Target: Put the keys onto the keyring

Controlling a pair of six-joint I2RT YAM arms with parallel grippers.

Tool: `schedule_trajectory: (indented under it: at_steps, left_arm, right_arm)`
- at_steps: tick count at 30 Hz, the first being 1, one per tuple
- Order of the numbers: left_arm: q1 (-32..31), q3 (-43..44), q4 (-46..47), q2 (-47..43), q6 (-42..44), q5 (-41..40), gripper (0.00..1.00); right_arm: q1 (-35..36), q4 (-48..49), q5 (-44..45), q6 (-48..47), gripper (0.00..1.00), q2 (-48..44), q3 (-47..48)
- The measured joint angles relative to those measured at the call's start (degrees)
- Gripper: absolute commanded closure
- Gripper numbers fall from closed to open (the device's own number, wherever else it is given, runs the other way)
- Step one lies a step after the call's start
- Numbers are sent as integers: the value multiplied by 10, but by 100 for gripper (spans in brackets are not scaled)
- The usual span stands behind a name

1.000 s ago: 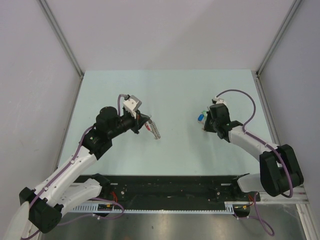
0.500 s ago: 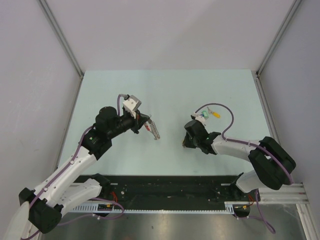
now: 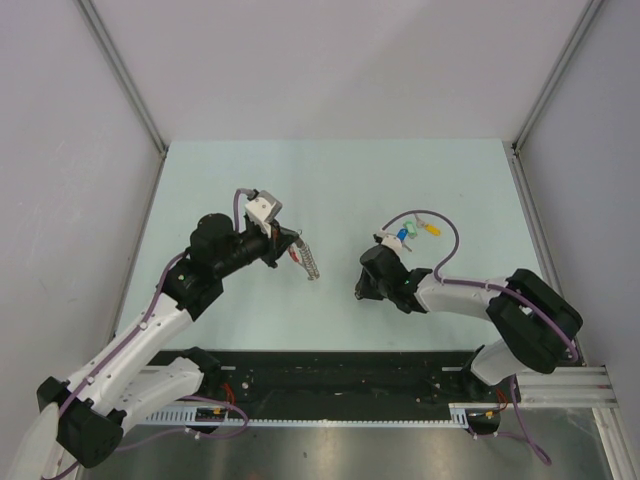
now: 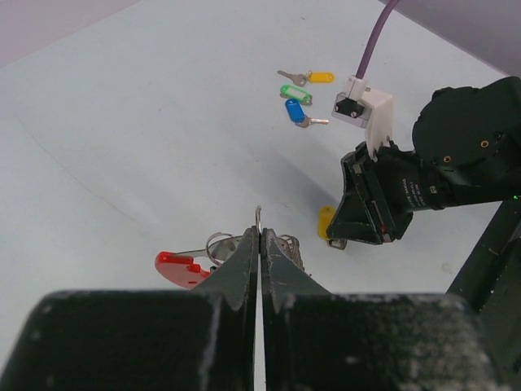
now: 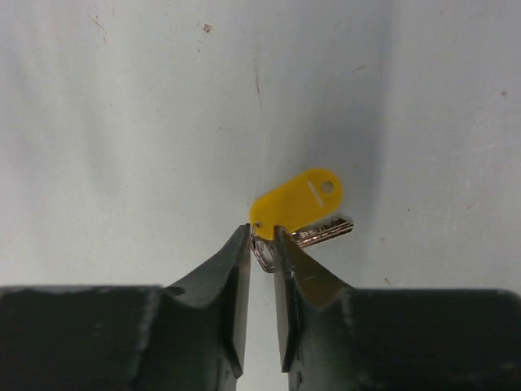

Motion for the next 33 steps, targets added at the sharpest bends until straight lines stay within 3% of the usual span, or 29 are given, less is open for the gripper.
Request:
schedule_trajectory:
  at_steps: [4,13,20,33]
  left_arm:
    - [0,0,0,0,0,0,99]
    - [0,0,0,0,0,0,99]
    - [0,0,0,0,0,0,100]
    - [0,0,0,0,0,0,100]
  right_arm:
    - [-3,-16,0,-33,58,-16,0]
    - [-52,-60,-43,-117,53,-64,3]
    - [-47,-76,-91,-146,52,-52,4]
    - [-20,29,-162,-151,47,28,14]
